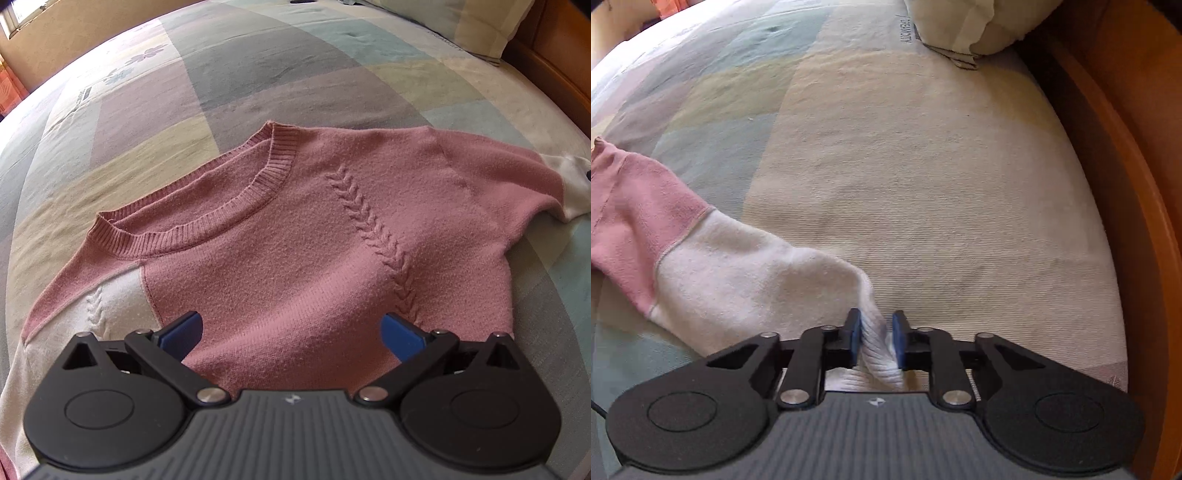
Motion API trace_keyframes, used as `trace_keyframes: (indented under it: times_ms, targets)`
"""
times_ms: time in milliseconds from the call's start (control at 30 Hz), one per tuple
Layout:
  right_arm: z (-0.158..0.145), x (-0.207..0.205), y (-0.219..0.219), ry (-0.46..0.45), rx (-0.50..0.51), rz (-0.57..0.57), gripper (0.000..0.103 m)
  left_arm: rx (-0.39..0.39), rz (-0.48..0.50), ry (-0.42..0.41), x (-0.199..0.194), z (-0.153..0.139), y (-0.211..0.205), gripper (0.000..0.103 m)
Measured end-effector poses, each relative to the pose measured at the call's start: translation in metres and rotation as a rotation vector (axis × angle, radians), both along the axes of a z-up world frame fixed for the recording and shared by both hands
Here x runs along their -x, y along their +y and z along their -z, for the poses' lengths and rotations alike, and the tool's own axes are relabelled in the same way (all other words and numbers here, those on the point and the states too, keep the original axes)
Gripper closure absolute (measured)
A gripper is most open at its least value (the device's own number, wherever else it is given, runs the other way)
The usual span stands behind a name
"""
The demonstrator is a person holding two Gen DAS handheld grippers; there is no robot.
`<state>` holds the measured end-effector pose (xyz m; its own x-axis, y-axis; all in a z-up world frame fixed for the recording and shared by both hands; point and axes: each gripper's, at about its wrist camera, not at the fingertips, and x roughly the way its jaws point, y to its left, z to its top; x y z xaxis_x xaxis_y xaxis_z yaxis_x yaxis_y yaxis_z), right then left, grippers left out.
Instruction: Fold clothes
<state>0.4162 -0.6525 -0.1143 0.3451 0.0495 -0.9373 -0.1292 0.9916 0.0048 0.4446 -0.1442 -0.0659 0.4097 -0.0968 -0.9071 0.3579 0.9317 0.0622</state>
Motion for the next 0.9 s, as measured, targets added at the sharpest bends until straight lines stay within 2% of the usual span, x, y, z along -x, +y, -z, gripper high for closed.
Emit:
trace_keyframes:
  times_ms: [100, 200, 267, 300, 367, 500, 600, 733, 800, 900]
  targets:
    - [-0.006, 0.008, 0.014, -0.034, 0.083, 0.009, 0.089, -0.005, 0.033, -0.013, 0.0, -0.003, -0.006, 0.001]
    - [-0.016, 0.012, -0.001, -0.081, 0.094, 0.157, 0.087, -0.013, 0.057, -0.016, 0.0, -0.005, -0.008, 0.001]
    - [-0.016, 0.014, -0.007, -0.065, 0.114, 0.235, 0.074, -0.011, 0.046, -0.015, -0.002, -0.004, -0.007, 0.001]
    - [-0.017, 0.015, -0.004, -0.054, 0.148, 0.262, 0.061, -0.008, 0.037, -0.016, -0.003, -0.003, -0.006, 0.001]
    - [-0.025, 0.016, 0.012, -0.082, 0.183, 0.264, 0.058, -0.001, 0.021, -0.018, -0.004, -0.002, -0.005, 0.001]
    - [-0.034, 0.014, 0.063, -0.17, -0.032, 0.244, 0.037, 0.01, -0.005, -0.012, -0.005, 0.003, -0.007, 0.001]
    - [-0.015, 0.0, 0.109, -0.193, -0.211, 0.185, 0.037, 0.012, -0.004, -0.014, -0.003, 0.003, -0.009, 0.001]
    - [0.013, -0.018, 0.156, -0.188, -0.5, 0.125, 0.036, -0.013, 0.009, -0.013, 0.002, 0.003, -0.002, 0.001]
    - [0.021, -0.02, 0.17, -0.179, -0.474, 0.072, 0.036, -0.024, 0.004, -0.012, 0.004, 0.002, 0.004, 0.001]
    - [0.016, -0.01, 0.14, -0.2, -0.403, 0.067, 0.037, -0.026, -0.041, -0.005, 0.006, 0.004, 0.021, 0.001]
